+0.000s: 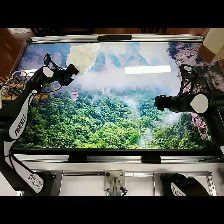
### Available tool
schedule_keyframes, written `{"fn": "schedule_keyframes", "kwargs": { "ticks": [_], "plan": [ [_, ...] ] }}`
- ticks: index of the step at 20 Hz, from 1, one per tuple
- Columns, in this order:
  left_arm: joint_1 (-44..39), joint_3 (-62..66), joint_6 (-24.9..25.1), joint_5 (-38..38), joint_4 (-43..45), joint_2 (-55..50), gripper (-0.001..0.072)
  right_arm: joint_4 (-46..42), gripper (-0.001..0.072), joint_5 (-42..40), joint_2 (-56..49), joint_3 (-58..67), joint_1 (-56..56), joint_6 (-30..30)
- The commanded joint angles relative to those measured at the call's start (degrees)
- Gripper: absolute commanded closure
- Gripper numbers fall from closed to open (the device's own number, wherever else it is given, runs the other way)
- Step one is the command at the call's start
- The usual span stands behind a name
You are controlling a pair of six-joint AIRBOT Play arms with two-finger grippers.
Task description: Fold the shirts.
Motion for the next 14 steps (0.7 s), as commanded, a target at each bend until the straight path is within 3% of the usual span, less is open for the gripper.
{"fn": "schedule_keyframes", "kwargs": {
  "ticks": [1, 6, 7, 8, 9, 10, 11, 14],
  "plan": [
    [0.5, 2.7, 0.0, 10.1, -6.0, -5.2, 0.0029, 0.0, 0.0285, -0.3, 0.0, 0.0, 0.0, -0.1],
    [0.3, 2.8, 0.0, 16.0, -12.9, -9.3, 0.0041, -0.1, 0.0285, -1.3, 0.0, 0.0, 0.0, -0.2],
    [0.3, 2.8, 0.0, 16.9, -12.9, -9.5, 0.0104, 0.0, 0.0285, -1.2, 0.0, 0.0, 0.0, -0.2],
    [0.3, 2.8, 0.0, 17.2, -12.9, -9.5, 0.0323, 0.1, 0.0285, -1.2, 0.0, 0.0, 0.0, -0.2],
    [0.3, 2.8, 0.0, 17.3, -12.9, -9.0, 0.0591, 0.1, 0.0285, -1.2, 0.0, 0.0, 0.0, -0.2],
    [0.3, 2.8, 0.4, 17.3, -12.9, -8.2, 0.0663, 0.1, 0.0285, -1.2, 0.0, 0.0, 0.0, -0.2],
    [0.0, 2.8, 2.5, 16.6, -12.9, -6.8, 0.067, 0.1, 0.0286, -1.1, 0.0, 0.0, 0.0, -0.2],
    [-1.1, 3.6, 16.9, 12.0, -12.9, 0.7, 0.0673, 0.1, 0.0285, 1.4, 0.4, 0.0, 0.0, -0.5]
  ]
}}
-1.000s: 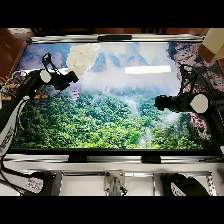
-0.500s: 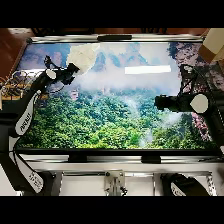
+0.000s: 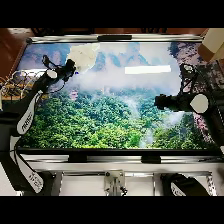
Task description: Fold the shirts.
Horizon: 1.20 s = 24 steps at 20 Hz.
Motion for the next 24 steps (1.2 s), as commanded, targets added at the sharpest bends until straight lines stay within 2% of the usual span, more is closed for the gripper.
{"fn": "schedule_keyframes", "kwargs": {
  "ticks": [1, 3, 5, 6, 8, 11, 13, 14, 17, 19, 21, 24],
  "plan": [
    [-1.4, 0.6, 16.9, -4.5, -0.4, 8.9, 0.0674, 0.0, 0.0285, 3.0, 1.0, 0.0, 0.0, -0.1],
    [-2.5, 0.7, 26.3, -6.9, -0.4, 17.9, 0.0674, -0.7, 0.0285, 3.5, 3.7, 0.5, 0.0, -0.1],
    [-4.0, 0.7, 30.4, -6.5, -0.4, 27.7, 0.0674, -3.3, 0.0285, 3.5, 7.5, 2.6, 0.0, -0.7],
    [-4.9, 0.7, 30.6, -5.1, -0.4, 33.1, 0.0674, -4.9, 0.0284, 3.5, 9.6, 4.2, 0.0, -1.3],
    [-6.9, 0.7, 30.6, -2.6, -0.4, 42.8, 0.0673, -8.4, 0.0284, 3.5, 13.9, 7.8, 0.0, -1.7],
    [-8.8, 0.7, 30.6, -3.7, -0.1, 53.4, 0.0673, -11.4, 0.0283, 3.3, 19.6, 13.0, 0.0, -2.1],
    [-8.3, 0.6, 30.4, -9.2, 3.7, 57.9, 0.0673, -11.5, 0.0265, 3.6, 22.6, 15.1, 0.0, -2.3],
    [-7.7, 0.6, 28.3, -13.8, 6.3, 59.4, 0.0674, -10.6, 0.0265, 4.3, 23.7, 15.1, 0.0, -2.3],
    [-6.9, 0.6, 17.6, -31.5, 13.0, 60.2, 0.0673, -2.3, 0.0256, 13.8, 22.9, 14.8, 0.0, -4.8],
    [-6.9, -1.1, 16.9, -43.0, 15.9, 59.3, 0.0673, 5.0, 0.0256, 18.1, 20.5, 11.7, 0.0, -6.6],
    [-6.9, -6.6, 17.0, -48.3, 18.0, 59.3, 0.0673, 11.4, 0.0256, 17.5, 17.9, 5.1, 0.0, -7.3],
    [-6.9, -16.8, 17.0, -47.2, 18.1, 59.3, 0.0673, 21.5, 0.0256, 12.9, 12.8, -7.0, 0.0, -8.4]
  ]
}}
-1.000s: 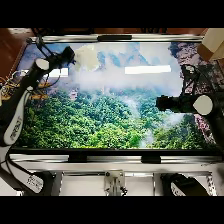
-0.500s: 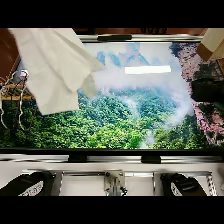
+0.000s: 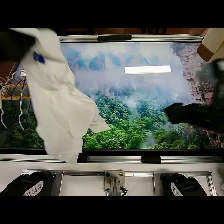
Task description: Fold the shirts.
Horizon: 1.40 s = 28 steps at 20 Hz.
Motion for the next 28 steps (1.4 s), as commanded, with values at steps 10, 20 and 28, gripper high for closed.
{"fn": "schedule_keyframes", "kwargs": {
  "ticks": [10, 20, 28],
  "plan": [
    [0.5, -12.0, 2.0, 1.5, 2.3, 3.3, 0.0673, 35.3, 0.0054, -33.0, -32.0, -19.6, 17.3, -7.8],
    [0.4, -12.0, 2.0, 1.5, 2.2, 6.9, 0.0672, 50.6, 0.0061, -51.2, -40.8, -19.5, 26.1, -7.8],
    [0.4, -12.0, 2.0, 1.5, 2.2, 8.1, 0.0672, 54.8, 0.0061, -56.3, -40.8, -19.5, 26.9, -5.1]
  ]
}}
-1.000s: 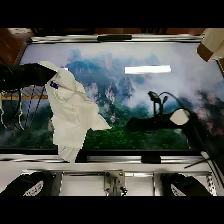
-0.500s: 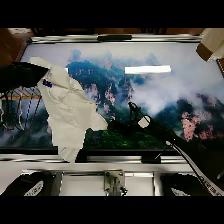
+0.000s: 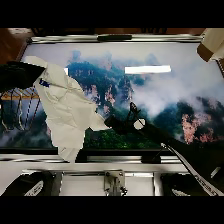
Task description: Fold the shirts.
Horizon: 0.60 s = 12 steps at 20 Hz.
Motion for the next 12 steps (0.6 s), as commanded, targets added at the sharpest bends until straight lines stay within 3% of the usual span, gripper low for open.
{"fn": "schedule_keyframes", "kwargs": {
  "ticks": [1, 6, 12],
  "plan": [
    [0.0, 0.0, 0.0, 0.0, 0.0, 0.8, 0.0672, 1.2, 0.0061, -1.4, -0.1, 0.0, 0.2, 1.5],
    [0.0, 0.0, 0.0, 0.0, 0.0, 1.4, 0.0672, 0.8, 0.0061, 2.5, -1.5, 0.0, 0.2, 2.3],
    [0.0, -0.1, 0.0, 0.0, 0.0, 1.3, 0.0672, 1.1, 0.0062, -1.2, -1.6, 0.0, 0.2, 4.9]
  ]
}}
